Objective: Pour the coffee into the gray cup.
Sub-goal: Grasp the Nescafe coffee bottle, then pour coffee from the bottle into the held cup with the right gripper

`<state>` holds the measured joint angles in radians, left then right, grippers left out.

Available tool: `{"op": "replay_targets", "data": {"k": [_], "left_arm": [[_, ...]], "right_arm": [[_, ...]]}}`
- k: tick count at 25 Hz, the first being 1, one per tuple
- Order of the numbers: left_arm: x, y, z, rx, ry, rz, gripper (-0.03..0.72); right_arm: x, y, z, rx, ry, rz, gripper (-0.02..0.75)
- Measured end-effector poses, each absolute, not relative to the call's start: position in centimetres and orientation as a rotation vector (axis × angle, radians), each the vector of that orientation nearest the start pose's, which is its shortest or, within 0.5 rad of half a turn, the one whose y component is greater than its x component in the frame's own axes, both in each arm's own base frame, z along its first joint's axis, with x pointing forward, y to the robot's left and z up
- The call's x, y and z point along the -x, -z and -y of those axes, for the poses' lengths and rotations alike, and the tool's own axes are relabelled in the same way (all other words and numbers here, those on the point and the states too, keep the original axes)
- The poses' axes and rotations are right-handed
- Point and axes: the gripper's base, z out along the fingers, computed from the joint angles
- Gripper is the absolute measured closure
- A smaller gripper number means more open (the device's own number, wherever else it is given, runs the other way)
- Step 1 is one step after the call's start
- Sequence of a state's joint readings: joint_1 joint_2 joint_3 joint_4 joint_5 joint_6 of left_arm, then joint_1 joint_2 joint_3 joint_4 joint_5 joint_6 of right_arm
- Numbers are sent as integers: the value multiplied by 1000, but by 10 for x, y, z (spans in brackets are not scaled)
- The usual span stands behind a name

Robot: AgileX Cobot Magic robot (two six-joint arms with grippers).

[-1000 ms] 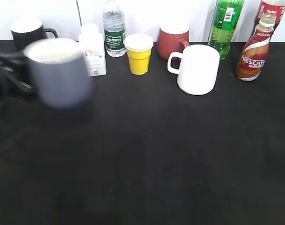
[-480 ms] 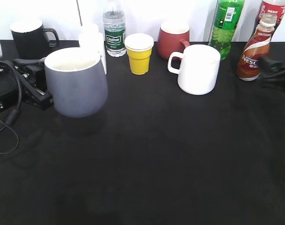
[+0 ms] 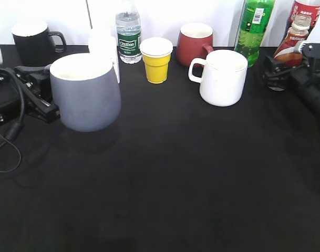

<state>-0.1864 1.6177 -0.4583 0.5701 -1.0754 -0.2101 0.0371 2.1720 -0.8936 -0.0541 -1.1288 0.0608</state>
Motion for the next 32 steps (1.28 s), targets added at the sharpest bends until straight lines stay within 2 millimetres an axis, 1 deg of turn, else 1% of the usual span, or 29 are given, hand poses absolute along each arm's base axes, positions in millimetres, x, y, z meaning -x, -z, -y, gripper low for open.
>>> {"op": "replay_targets", "data": {"k": [3,5,7,9,19,20,21,22,23,26,28,29,31,32], "left_arm": [[-258,-188,93,-599,484,-1545,637],[-258,-188,93,-599,484,-1545,637],[-258,-188,93,-600,484,-1545,637],[-258,-188,93,-601,484,-1545,638],[-258,-188,93,-603,485,-1544,638],[-258,-188,93,-604,485,-1544,638],[-258,-188,93,-604,485,-1544,638],[-258,-188,93,-604,485,-1544,638],[-258,-188,93,-605,485,-1544,638],[-256,-187,95,-644,496,-1539,638],[-255,-187,96,-654,501,-1536,638],[-255,-187,96,-644,512,-1538,638],[-253,-188,101,-642,549,-1531,638],[-251,-188,107,-660,568,-1526,638]], "right_arm": [[-405,-95,-21,54,-104,-1627,113],[-406,-87,-21,55,-105,-1639,135],[-406,-87,-21,55,-106,-1638,177],[-406,-86,-21,56,-106,-1636,192],[-408,-87,-24,86,-120,-1621,204],[-406,-87,-24,86,-121,-1618,204],[-399,-90,-23,86,-122,-1627,204],[-391,-95,-23,87,-123,-1632,204],[-382,-106,-23,87,-122,-1627,204],[-353,-147,-23,105,-127,-1570,204],[-333,-178,-29,183,-152,-1501,204],[-325,-194,-36,241,-174,-1452,204],[-312,-225,-62,331,-232,-1363,204],[-305,-230,-81,379,-279,-1349,204]]}}
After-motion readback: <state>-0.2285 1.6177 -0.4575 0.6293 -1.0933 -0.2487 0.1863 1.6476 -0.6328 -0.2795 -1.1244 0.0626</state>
